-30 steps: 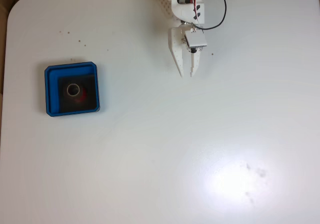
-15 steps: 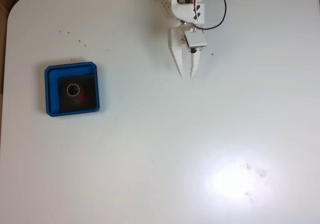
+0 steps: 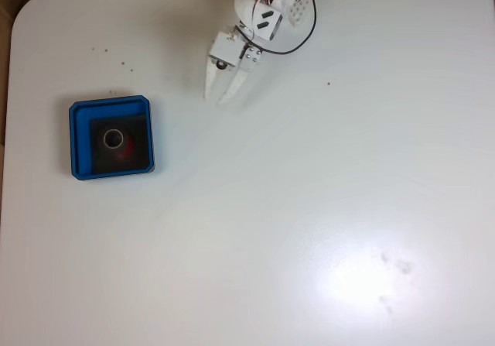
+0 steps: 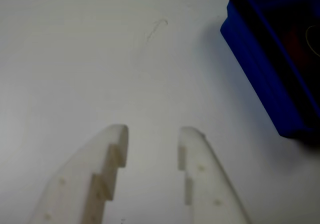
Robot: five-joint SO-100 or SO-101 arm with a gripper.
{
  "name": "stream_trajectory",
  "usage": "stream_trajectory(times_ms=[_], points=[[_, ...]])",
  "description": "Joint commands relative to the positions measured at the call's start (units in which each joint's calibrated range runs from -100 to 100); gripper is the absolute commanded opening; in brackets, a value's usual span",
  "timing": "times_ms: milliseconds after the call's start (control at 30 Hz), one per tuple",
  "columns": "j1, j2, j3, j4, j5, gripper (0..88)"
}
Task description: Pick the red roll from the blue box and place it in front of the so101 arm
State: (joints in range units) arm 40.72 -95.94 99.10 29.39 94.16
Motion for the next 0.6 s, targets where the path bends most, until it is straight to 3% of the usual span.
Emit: stream_trajectory(times_ms=[0, 100, 300, 567], points=[[9.3, -2.6, 0.6, -0.8, 0.2, 3.2], [14.6, -2.7, 0.5, -0.8, 0.2, 3.2], [14.9, 0.5, -0.5, -0.9, 0.2, 3.2], [14.9, 31.3, -28.2, -1.0, 0.2, 3.3]])
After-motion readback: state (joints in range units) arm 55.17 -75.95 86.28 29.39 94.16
